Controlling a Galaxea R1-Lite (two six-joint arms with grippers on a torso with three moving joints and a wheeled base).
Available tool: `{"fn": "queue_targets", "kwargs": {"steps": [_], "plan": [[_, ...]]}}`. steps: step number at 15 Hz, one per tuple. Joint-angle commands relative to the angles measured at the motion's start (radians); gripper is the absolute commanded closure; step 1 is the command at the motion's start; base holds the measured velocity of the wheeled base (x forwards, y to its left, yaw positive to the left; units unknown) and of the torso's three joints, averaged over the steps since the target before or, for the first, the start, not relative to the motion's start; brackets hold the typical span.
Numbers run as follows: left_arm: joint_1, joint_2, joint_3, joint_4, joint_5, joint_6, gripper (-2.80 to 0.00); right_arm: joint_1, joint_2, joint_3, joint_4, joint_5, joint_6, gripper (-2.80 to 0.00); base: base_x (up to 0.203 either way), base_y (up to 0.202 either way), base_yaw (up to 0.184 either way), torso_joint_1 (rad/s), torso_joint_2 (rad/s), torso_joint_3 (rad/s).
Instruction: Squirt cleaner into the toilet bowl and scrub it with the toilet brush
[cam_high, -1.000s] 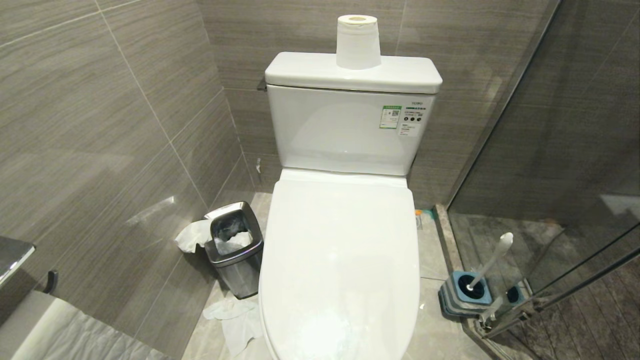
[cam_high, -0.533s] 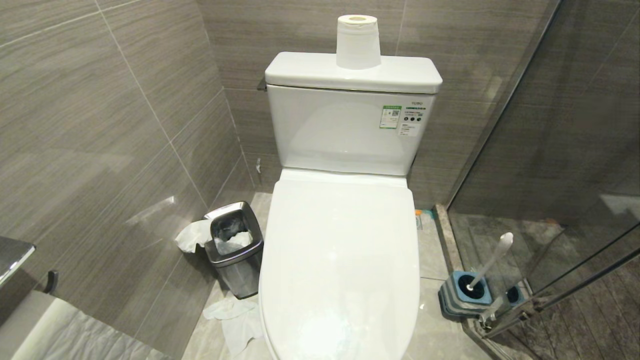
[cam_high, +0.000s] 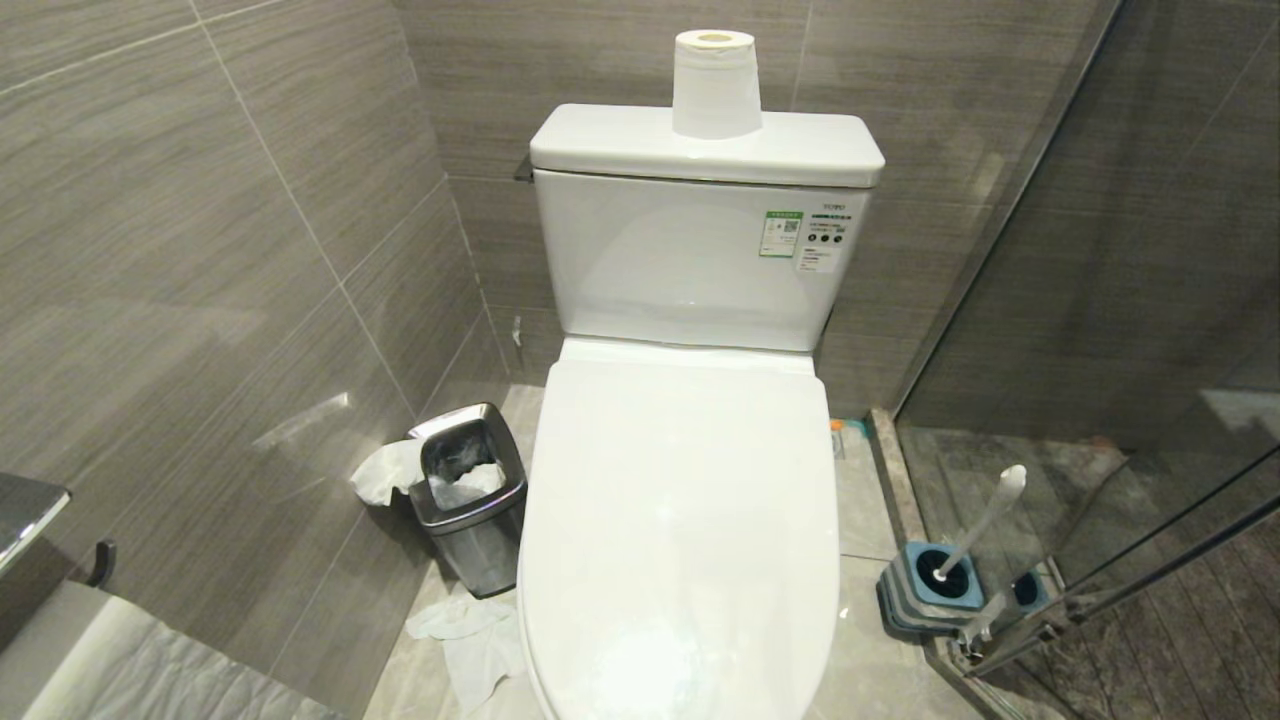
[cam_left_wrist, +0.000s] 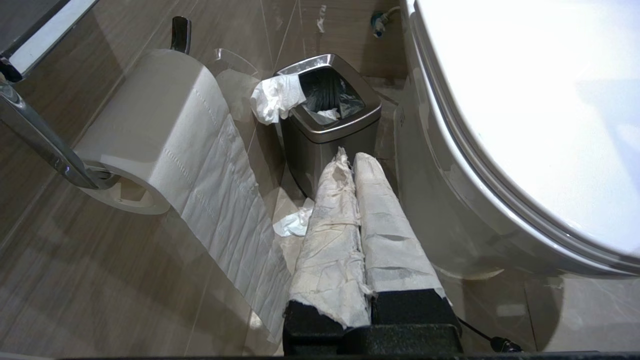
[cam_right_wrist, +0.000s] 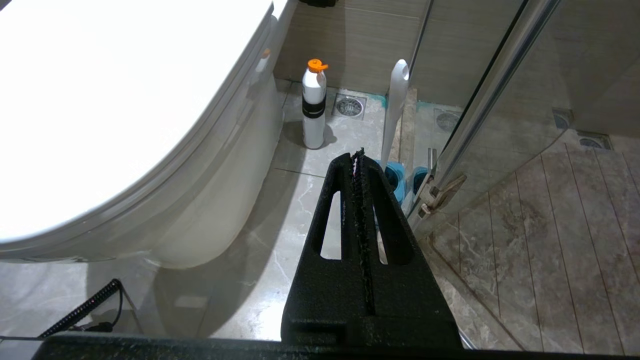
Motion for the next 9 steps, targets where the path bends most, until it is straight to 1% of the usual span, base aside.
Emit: {"fn": "queue_targets", "kwargs": {"steps": [1, 9], "plan": [[0.000, 0.001, 0.000, 0.000, -0.001, 0.000, 0.00, 0.000, 0.001, 0.000, 0.000, 0.001, -0.001, 0.00, 0.000, 0.000, 0.000, 0.000, 0.00, 0.000], [0.000, 0.001, 0.000, 0.000, -0.001, 0.000, 0.00, 0.000, 0.001, 0.000, 0.002, 0.001, -0.001, 0.00, 0.000, 0.000, 0.000, 0.000, 0.00, 0.000]]}}
